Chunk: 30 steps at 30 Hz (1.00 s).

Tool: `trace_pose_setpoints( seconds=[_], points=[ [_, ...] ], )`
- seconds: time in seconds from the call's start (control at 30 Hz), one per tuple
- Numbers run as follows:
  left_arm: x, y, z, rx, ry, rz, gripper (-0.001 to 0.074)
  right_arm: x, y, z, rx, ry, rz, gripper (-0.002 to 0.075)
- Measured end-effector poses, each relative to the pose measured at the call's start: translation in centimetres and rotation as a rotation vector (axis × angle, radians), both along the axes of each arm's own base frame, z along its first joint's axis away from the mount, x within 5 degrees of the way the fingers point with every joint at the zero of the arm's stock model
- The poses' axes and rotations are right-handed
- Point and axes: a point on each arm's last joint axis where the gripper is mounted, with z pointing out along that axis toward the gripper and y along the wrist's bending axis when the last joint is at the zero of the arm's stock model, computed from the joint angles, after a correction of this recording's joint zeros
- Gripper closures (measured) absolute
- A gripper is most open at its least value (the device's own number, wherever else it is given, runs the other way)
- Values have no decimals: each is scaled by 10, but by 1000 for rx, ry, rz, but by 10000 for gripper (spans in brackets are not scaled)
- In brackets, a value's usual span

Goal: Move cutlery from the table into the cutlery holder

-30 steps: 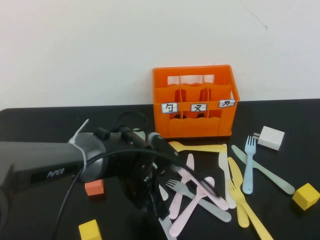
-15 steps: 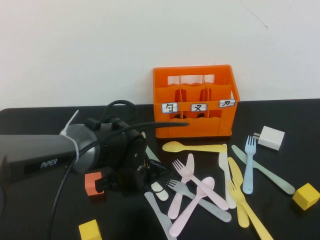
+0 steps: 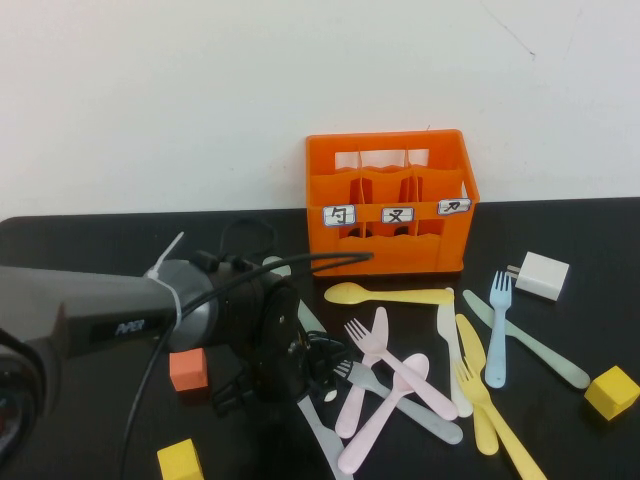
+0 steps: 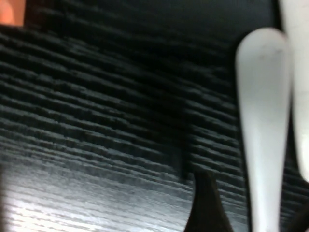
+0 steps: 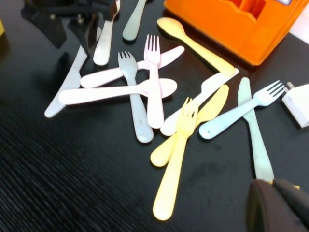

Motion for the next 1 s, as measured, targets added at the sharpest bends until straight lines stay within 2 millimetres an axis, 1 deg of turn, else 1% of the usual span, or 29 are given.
trace_pose_setpoints(
  seconds=[0.27,0.47,0.57,0.73,0.87,0.9,1.0],
  points=[
    [1,-1,-12,9,20,4,334,0,0,0,2,0,0,728],
    [3,-2,-13,9,13,2,337,0,0,0,4,0,-1,728],
    [6,-2,-13,24,10,-12,357,0,1,0,7,5,3,728],
    [7,-2,-14,58,17,-46,468,-1,1,0,7,11,9,728],
    [7,-1,-15,69,21,-61,615,-1,1,0,7,11,9,728],
    [7,-1,-15,72,19,-68,628,-1,1,0,9,11,9,728],
    [7,-1,-15,73,16,-77,627,-1,1,0,9,11,9,728]
  ],
)
